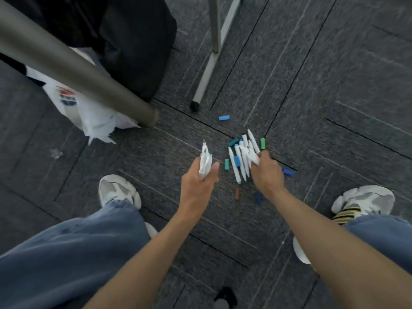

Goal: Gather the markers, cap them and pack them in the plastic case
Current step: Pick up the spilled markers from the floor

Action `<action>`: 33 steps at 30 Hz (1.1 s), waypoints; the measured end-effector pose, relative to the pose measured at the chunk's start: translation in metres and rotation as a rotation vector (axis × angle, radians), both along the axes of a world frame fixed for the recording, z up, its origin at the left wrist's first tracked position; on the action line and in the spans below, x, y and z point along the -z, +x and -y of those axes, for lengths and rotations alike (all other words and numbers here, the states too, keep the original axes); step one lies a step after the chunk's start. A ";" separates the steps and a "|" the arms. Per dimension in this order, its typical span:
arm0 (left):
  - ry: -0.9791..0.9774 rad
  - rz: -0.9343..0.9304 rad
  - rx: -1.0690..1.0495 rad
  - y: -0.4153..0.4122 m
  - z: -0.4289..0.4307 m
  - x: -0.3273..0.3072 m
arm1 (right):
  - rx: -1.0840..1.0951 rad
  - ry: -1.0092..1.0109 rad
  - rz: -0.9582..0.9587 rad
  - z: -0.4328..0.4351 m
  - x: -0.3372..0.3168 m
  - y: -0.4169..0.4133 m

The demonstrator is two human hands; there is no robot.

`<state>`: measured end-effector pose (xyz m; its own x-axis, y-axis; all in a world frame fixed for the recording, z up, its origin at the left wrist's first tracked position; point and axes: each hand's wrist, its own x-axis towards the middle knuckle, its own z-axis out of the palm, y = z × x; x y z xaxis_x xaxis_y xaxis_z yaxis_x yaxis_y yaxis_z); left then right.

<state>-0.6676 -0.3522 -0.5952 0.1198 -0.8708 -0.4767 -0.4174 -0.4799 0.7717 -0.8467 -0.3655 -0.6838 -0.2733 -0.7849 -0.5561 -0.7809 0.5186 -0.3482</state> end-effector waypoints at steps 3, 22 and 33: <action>-0.059 -0.054 -0.027 0.010 -0.007 -0.008 | -0.009 0.007 -0.071 0.009 0.006 0.004; 0.367 0.214 0.093 -0.055 0.009 0.081 | 0.366 -0.072 0.511 -0.013 -0.049 -0.030; 0.404 0.687 0.233 -0.069 0.013 0.084 | 0.353 -0.036 0.491 -0.036 -0.055 -0.052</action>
